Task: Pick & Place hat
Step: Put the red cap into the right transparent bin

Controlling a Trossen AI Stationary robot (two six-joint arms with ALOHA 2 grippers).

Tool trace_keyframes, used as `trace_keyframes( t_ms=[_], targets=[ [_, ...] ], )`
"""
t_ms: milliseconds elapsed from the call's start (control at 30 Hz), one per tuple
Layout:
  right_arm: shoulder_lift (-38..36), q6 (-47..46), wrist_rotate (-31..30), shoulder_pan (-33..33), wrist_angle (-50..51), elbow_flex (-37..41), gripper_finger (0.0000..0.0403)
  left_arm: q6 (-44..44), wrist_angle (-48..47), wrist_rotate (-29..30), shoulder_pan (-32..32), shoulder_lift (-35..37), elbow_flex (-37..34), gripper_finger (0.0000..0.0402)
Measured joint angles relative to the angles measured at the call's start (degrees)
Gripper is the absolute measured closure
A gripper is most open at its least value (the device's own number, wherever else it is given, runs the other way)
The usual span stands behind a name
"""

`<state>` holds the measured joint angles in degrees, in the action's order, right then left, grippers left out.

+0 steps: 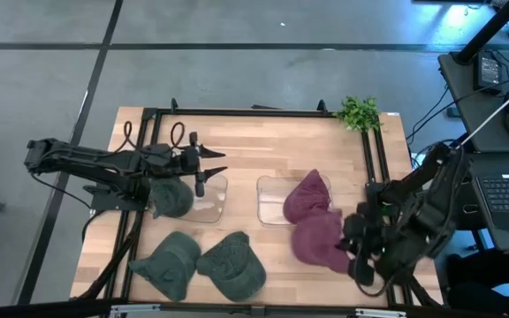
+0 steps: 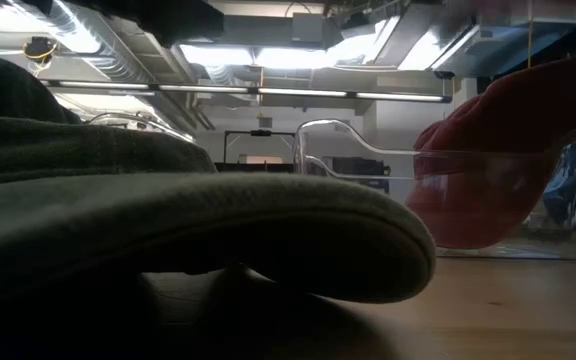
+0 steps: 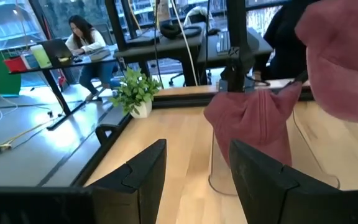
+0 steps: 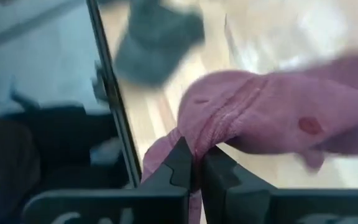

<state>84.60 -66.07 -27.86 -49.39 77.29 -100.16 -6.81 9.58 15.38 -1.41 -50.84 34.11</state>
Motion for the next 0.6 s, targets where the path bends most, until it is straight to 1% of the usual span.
trace_keyframes(
  t_ms=[67, 200, 400, 500, 600],
  targets=[
    [-0.02, 3.11, -2.39, 2.49, 0.59, -3.35, 0.039, 0.0, -0.1, 0.16, 0.0, 2.19, 0.0, 0.0231],
    [-0.07, 12.0, -2.47, 9.21, 0.62, -6.39, 0.039, 0.05, -1.92, 0.63, 0.0, 10.16, 0.02, 0.0231],
    [0.12, 23.06, 2.06, 20.03, 0.44, -6.64, 0.039, 1.46, -13.74, 3.66, 0.0, 22.55, 0.02, 0.0231],
    [0.17, 26.78, 5.69, 24.77, 0.19, -6.54, 0.039, 2.25, -18.89, 3.55, 0.0, 26.46, 0.02, 0.0231],
    [0.17, 26.68, 7.46, 28.63, -0.92, -6.54, 0.039, 3.15, -20.83, 3.61, 0.0, 28.45, 0.02, 0.0231]
  ],
)
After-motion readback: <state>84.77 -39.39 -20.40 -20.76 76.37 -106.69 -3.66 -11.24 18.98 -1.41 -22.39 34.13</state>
